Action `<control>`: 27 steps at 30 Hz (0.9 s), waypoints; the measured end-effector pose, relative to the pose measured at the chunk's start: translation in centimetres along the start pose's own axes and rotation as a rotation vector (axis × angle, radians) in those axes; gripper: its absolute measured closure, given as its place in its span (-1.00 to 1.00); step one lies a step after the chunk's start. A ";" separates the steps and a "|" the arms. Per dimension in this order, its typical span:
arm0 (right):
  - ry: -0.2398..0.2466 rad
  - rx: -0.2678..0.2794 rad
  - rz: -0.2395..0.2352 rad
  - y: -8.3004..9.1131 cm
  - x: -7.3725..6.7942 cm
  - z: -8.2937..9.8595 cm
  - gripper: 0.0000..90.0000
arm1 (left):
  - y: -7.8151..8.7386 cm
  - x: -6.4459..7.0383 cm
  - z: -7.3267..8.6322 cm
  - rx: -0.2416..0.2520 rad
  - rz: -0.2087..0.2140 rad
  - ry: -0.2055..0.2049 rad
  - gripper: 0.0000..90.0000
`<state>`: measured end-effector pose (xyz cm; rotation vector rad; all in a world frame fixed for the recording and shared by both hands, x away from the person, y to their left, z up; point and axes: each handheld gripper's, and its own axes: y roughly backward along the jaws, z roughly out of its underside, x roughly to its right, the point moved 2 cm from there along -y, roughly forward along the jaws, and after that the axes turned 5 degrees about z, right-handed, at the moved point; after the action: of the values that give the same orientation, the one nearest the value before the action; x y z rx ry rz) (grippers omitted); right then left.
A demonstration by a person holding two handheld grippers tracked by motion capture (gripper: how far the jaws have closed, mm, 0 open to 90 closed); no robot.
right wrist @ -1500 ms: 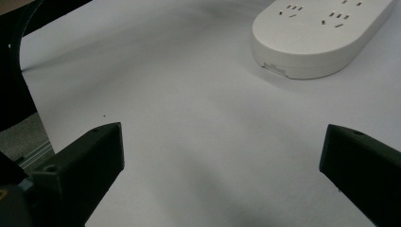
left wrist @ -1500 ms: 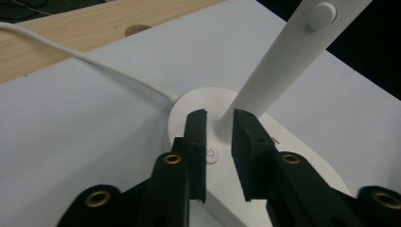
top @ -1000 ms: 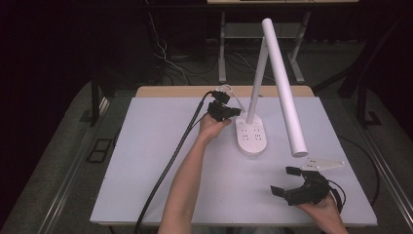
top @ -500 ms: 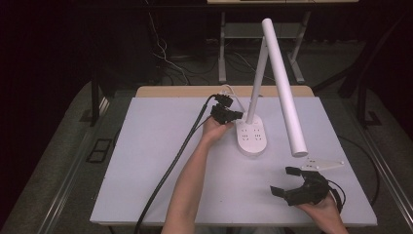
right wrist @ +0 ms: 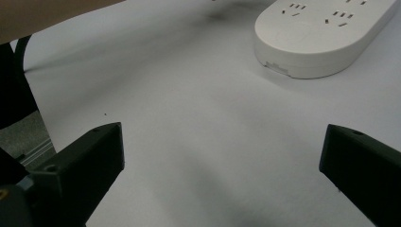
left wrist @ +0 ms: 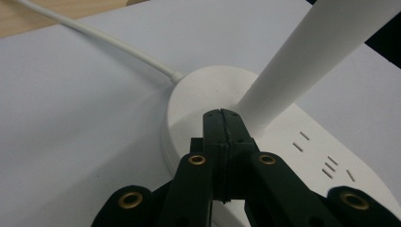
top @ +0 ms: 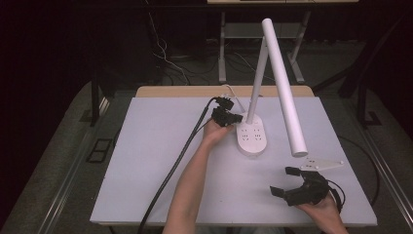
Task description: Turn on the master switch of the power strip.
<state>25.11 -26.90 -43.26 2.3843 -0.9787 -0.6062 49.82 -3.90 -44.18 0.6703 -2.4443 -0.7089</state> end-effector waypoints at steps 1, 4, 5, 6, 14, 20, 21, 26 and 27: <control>0.000 0.000 0.000 0.0 0.0 0.0 -1.00 | -0.1 0.0 0.0 0.005 0.001 0.000 1.00; 0.001 -0.001 0.000 0.0 0.0 0.0 -1.00 | -0.2 0.1 0.1 0.010 0.006 0.001 1.00; 0.000 -0.005 -0.001 0.0 0.0 0.0 -1.00 | -0.2 0.1 0.1 0.006 0.005 -0.003 1.00; 0.002 -0.004 -0.001 0.0 0.0 0.0 -1.00 | -0.3 0.1 0.1 0.008 0.004 0.001 1.00; 0.005 -0.010 -0.006 -0.2 -0.2 -0.1 -1.00 | -0.1 0.4 -0.3 -0.063 0.002 -0.017 1.00; 0.006 -0.010 -0.003 -0.2 -0.2 -0.1 -1.00 | -0.3 0.6 -0.6 -0.084 -0.018 -0.042 1.00; 0.006 -0.009 -0.004 -0.2 -0.3 -0.1 -1.00 | -0.3 0.6 -0.5 -0.076 -0.016 -0.030 1.00; 0.006 -0.009 -0.006 -0.2 -0.2 -0.1 -1.00 | -0.5 0.5 -0.6 -0.078 -0.012 -0.021 1.00; 0.007 -0.008 -0.006 -0.2 -0.2 -0.1 -1.00 | -0.5 0.4 -0.7 -0.083 -0.010 -0.017 1.00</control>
<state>25.15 -26.57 -43.25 2.3814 -0.9641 -0.6025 50.04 -4.75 -43.82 0.6471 -2.4137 -0.8182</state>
